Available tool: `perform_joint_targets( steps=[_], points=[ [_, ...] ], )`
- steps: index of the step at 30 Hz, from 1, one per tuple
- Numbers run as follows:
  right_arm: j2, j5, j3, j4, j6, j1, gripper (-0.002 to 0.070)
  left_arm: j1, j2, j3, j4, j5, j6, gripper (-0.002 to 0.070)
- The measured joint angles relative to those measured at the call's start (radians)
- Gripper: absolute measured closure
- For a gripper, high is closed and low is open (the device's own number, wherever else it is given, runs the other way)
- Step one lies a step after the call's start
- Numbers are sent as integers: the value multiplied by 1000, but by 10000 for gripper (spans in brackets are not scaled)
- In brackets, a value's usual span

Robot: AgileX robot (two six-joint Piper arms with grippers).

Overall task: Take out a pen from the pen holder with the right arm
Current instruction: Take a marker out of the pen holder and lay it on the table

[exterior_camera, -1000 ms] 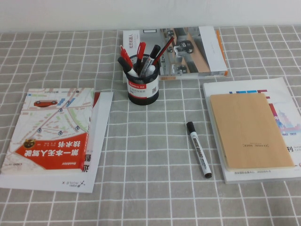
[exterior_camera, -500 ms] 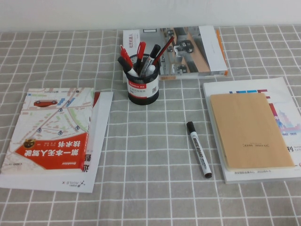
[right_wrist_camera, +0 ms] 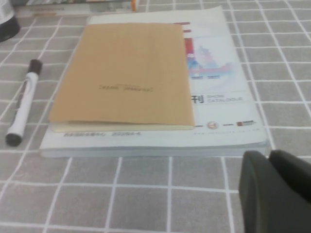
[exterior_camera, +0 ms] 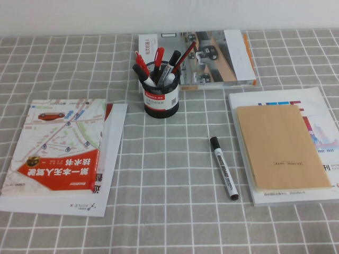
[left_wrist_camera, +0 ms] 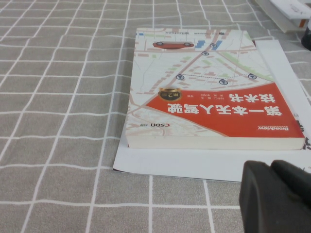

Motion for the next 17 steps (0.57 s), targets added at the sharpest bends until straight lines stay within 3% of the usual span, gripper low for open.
perform_joint_targets(
  steps=[5, 17],
  points=[
    [0, 0, 0, 152, -165, 0, 688, 0, 0, 0, 0, 0, 0, 678],
    [0, 0, 0, 196, -193, 0, 688, 0, 0, 0, 0, 0, 0, 678]
  ],
)
